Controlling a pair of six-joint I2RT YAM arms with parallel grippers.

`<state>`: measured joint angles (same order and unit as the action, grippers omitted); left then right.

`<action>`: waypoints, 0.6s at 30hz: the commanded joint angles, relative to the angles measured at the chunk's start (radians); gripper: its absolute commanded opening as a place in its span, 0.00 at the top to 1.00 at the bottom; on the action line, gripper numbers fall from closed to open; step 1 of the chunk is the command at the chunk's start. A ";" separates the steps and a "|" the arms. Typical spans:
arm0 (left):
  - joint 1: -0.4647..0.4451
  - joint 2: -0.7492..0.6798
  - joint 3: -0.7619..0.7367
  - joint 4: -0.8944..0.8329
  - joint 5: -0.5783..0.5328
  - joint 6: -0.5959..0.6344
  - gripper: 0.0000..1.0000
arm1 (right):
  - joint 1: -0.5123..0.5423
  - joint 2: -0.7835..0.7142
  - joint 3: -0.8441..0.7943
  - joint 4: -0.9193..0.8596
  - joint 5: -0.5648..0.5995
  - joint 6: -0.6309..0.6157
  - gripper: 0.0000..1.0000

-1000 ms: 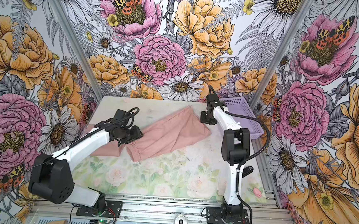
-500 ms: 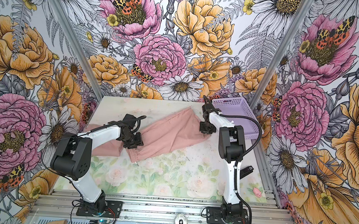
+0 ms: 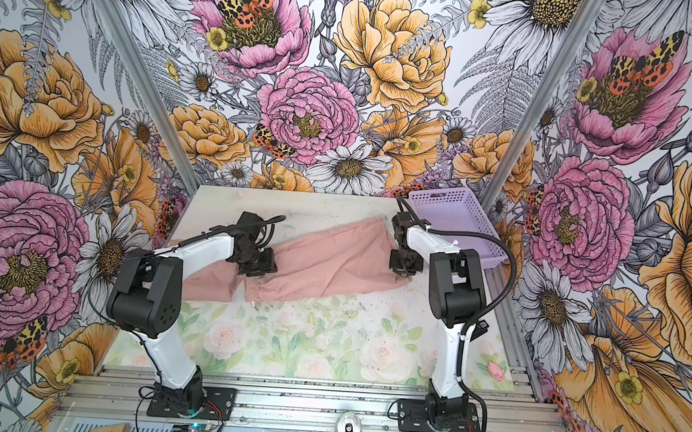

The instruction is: Fold and stack the mixed laundry pile

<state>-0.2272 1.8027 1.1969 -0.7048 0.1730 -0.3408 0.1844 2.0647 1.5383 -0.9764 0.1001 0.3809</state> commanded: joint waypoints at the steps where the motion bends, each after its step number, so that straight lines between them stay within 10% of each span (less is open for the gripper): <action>1: -0.017 0.047 0.044 0.001 0.010 0.054 0.56 | 0.016 -0.095 0.043 -0.059 0.046 0.024 0.73; 18: 0.020 0.081 0.117 -0.033 -0.015 0.095 0.50 | 0.095 0.043 0.044 0.064 -0.081 0.024 0.71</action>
<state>-0.2249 1.8374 1.2861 -0.7387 0.1722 -0.2768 0.2848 2.0914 1.6264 -0.9337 0.0139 0.4011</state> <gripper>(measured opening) 0.506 0.296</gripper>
